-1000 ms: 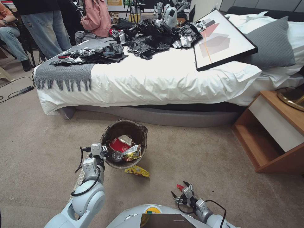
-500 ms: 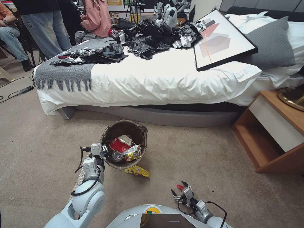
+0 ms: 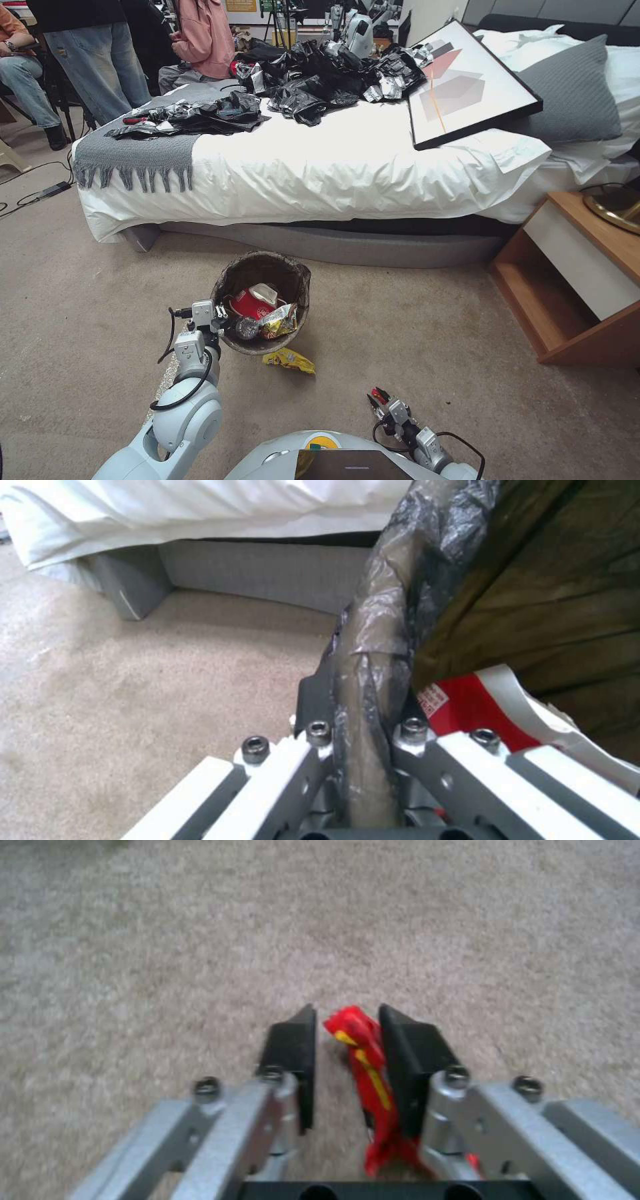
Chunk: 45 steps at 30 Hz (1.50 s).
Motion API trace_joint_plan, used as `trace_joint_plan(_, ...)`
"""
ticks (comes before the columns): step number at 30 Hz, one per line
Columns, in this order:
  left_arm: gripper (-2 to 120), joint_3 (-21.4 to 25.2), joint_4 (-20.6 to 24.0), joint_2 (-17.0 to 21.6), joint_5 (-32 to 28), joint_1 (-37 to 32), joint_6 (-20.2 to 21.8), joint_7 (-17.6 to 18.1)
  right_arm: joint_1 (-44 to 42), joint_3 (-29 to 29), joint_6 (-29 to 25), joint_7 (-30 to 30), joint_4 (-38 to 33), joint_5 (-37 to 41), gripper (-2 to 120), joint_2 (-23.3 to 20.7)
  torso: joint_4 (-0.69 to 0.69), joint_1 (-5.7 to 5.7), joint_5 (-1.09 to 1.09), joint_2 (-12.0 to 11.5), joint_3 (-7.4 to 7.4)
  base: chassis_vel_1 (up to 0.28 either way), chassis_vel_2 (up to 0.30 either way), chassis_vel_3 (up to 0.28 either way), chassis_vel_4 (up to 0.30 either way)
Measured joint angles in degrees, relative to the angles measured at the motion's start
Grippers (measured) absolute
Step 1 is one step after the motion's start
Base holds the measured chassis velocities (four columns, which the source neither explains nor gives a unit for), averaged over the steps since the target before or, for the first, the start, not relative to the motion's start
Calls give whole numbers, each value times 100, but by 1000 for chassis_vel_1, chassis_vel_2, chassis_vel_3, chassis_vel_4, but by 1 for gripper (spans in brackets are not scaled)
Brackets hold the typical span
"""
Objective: Pick up the trash bin, then pick up the garbage from the floor and place it into the trash bin.
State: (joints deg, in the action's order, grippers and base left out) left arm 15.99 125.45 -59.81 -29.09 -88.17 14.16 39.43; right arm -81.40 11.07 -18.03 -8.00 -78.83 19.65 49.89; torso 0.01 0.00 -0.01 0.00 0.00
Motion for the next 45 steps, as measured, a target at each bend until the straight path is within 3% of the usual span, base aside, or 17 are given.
trace_joint_plan(5, 0, -6, -7, -5, -7, 13, 1, 2, -116, -49, 22, -39, -2, -80, 0, -12, 1, 0, -2, 0, 0, 0, 0, 0, 0)
trace_joint_plan(31, 0, -14, -17, 13, -54, 62, 22, 22, -91, -78, -90, -105, 264, -230, 0, 155, -2, 0, 1, 0, 1, 0, 0, 0, 0)
trace_joint_plan(45, 0, -46, 28, 2, -34, 9, 24, 12, -295, -238, 97, -588, -999, -577, 0, 33, 2, 0, -10, 0, 0, 0, 0, 0, 0)
